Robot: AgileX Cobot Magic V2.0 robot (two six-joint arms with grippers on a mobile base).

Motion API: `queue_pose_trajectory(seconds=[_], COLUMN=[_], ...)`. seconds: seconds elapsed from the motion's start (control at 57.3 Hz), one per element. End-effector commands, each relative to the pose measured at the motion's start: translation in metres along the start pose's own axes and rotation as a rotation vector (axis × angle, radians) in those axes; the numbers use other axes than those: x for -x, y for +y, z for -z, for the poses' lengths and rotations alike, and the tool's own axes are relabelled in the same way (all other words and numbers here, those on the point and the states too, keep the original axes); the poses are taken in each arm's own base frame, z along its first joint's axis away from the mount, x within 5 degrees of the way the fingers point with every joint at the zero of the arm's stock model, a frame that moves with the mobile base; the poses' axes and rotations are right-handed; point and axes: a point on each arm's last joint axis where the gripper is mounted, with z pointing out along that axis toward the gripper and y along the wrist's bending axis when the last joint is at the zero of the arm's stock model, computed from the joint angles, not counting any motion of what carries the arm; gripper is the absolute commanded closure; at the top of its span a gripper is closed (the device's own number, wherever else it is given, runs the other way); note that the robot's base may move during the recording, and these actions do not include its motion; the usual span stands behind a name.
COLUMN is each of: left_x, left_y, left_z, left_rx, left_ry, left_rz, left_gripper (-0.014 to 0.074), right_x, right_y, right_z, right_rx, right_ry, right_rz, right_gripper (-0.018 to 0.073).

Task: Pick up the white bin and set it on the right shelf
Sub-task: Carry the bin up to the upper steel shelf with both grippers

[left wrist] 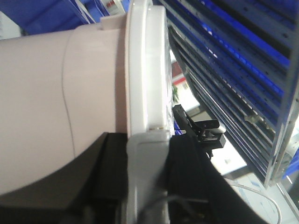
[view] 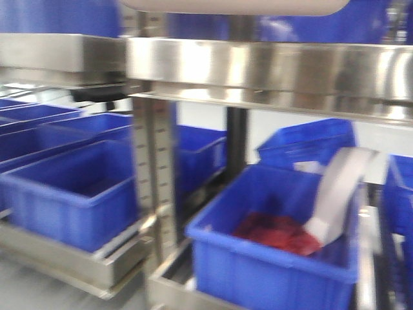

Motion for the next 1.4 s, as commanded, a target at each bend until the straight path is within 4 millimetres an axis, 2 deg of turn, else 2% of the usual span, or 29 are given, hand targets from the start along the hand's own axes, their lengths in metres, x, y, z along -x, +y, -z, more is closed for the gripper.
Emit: queue_pose_trajectory(seconds=[0.0, 1.379], left_x=[-0.0182, -0.0177], left_y=[-0.0562, -0.0546], left_z=[0.0015, 0.0009], left_rx=[-0.279, -0.276], left_ry=[0.148, 0.147], left_rz=[-0.07, -0.066], left_gripper=[0.0713, 0.0713], right_x=[-0.0032, -0.0025], right_y=[0.046, 0.0452], right_z=[0.0086, 0.0084], right_rx=[0.231, 0.222], right_ry=[0.049, 0.041], right_rz=[-0.016, -0.016], right_gripper=[0.05, 0.05])
